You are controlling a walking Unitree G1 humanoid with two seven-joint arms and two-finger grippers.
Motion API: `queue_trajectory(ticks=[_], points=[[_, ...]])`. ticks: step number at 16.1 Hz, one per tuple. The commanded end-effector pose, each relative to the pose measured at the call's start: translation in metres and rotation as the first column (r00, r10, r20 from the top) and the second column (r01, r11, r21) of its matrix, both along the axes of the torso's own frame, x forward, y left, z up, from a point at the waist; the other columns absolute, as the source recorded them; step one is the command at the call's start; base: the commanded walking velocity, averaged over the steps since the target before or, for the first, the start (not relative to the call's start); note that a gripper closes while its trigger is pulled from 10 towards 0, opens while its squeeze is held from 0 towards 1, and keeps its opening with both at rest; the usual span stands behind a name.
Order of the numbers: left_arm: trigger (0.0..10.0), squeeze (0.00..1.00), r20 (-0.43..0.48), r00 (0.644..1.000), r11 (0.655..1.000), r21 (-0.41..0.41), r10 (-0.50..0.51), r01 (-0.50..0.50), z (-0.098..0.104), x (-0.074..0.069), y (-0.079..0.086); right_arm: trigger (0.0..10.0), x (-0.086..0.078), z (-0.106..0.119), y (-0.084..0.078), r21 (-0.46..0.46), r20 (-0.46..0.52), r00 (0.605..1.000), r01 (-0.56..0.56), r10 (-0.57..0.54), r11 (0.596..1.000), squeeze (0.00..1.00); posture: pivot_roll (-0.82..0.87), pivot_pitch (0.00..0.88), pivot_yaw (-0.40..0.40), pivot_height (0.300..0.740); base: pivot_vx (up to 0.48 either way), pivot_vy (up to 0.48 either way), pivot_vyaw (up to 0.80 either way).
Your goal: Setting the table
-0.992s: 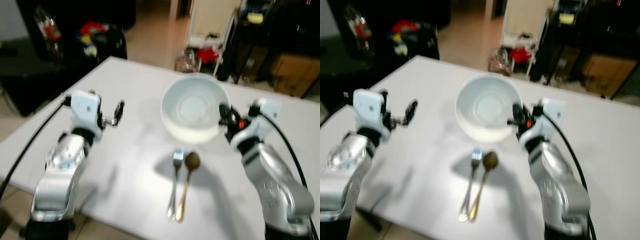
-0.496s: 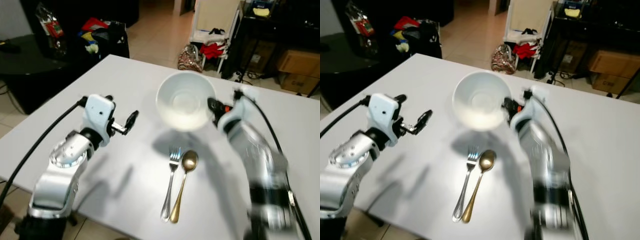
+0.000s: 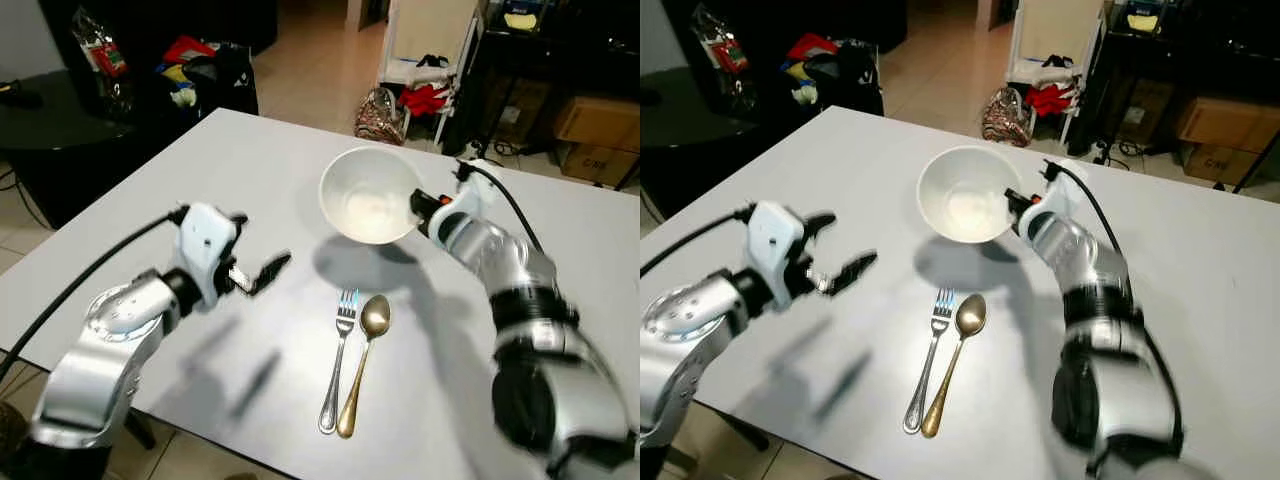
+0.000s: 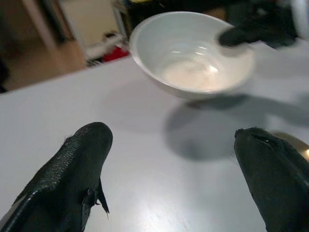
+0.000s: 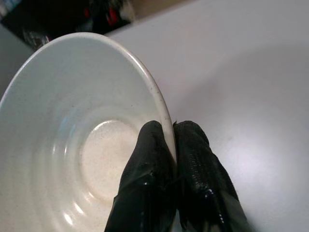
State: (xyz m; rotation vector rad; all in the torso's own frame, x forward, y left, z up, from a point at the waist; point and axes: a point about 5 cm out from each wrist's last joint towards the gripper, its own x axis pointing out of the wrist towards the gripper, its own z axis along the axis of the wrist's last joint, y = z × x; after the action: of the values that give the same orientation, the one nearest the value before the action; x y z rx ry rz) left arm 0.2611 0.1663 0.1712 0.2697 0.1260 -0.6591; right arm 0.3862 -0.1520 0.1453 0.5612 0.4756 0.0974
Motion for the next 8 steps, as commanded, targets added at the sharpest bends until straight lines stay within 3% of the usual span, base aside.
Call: queue_trajectory(ticks=[1, 5, 8], points=[[10.0, 0.00, 0.003, 1.000, 1.000, -0.006, -0.016, 0.016, 0.005, -0.002, 0.000, 10.0, 0.003, 0.006, 0.002, 0.034, -0.007, 1.000, -0.016, 0.016, 0.999, 0.00, 0.10, 0.000, -0.023, 0.740, 0.000, 0.000, 0.00], [10.0, 0.00, -0.024, 0.999, 0.999, -0.004, -0.040, 0.040, 0.007, -0.008, 0.002, 10.0, 0.005, 0.001, 0.016, 0.119, -0.087, 0.994, -0.048, 0.059, 0.992, 0.00, 0.11, 0.000, -0.022, 0.740, 0.000, 0.000, 0.00], [10.0, 0.00, -0.068, 0.994, 0.997, 0.006, -0.080, 0.081, 0.004, -0.014, 0.001, 10.0, 0.002, -0.008, 0.022, 0.114, -0.145, 0.986, -0.063, 0.080, 0.992, 0.00, 0.11, 0.000, -0.020, 0.740, 0.000, 0.000, 0.00]])
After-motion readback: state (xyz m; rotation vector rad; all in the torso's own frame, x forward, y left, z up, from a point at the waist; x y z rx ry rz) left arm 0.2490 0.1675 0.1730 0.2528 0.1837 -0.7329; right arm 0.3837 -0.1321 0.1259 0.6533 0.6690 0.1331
